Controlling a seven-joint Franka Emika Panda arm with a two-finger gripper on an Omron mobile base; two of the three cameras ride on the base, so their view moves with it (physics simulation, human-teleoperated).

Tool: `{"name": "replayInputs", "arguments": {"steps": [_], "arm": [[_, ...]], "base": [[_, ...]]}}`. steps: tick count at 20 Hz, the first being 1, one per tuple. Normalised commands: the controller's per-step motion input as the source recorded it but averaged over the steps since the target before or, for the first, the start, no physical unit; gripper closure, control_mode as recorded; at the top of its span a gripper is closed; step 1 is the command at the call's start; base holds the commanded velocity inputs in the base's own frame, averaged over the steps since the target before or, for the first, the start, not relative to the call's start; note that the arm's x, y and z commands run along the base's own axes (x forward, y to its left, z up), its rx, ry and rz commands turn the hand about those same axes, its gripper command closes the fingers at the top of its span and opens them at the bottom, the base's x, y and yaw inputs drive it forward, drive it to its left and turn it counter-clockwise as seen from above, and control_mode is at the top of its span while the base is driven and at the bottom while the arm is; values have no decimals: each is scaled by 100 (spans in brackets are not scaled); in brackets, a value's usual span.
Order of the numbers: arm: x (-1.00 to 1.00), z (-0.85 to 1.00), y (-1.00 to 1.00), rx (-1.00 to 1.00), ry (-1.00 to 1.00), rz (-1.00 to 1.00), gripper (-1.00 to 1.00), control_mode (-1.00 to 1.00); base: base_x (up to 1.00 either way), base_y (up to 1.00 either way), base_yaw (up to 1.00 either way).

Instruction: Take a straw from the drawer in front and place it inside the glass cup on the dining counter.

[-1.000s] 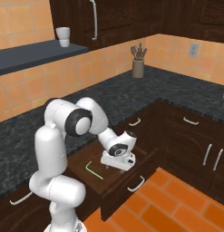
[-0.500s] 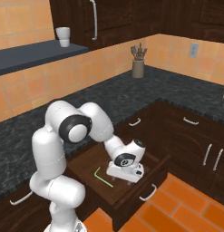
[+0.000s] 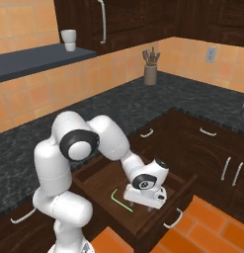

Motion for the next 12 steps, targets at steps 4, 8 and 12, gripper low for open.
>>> {"name": "replayInputs", "arguments": {"steps": [4, 8, 12], "arm": [[-20, 13, -32, 0, 0, 0, -100, -100], [2, 19, -9, 0, 0, 0, -100, -100], [40, 8, 39, 0, 1, -8, -100, -100]], "base": [[0, 0, 0], [0, 0, 0], [0, 0, 0]]}}
